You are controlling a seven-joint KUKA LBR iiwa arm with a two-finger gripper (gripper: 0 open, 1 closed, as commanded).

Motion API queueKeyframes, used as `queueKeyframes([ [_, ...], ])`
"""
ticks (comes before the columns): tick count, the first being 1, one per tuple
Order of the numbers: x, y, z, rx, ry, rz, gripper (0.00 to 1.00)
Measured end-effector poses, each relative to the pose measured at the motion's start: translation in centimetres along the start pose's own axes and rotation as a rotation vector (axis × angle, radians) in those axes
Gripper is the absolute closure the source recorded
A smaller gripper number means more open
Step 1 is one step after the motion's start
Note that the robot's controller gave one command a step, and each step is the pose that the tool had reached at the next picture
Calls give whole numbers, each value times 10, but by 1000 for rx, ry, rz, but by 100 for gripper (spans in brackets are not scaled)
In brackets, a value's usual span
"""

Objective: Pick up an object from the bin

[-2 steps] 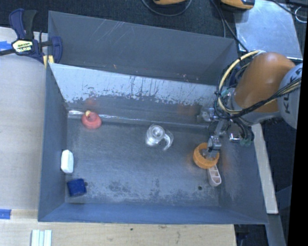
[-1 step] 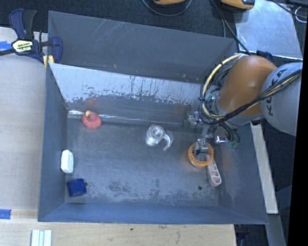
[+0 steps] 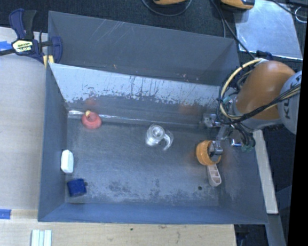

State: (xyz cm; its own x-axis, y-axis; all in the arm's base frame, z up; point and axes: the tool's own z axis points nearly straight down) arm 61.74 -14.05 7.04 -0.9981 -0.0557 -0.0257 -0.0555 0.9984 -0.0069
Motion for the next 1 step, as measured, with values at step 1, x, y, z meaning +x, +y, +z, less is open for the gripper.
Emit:
queueKeyframes([
  [1,-12,4,-1,-1,4,90,100],
])
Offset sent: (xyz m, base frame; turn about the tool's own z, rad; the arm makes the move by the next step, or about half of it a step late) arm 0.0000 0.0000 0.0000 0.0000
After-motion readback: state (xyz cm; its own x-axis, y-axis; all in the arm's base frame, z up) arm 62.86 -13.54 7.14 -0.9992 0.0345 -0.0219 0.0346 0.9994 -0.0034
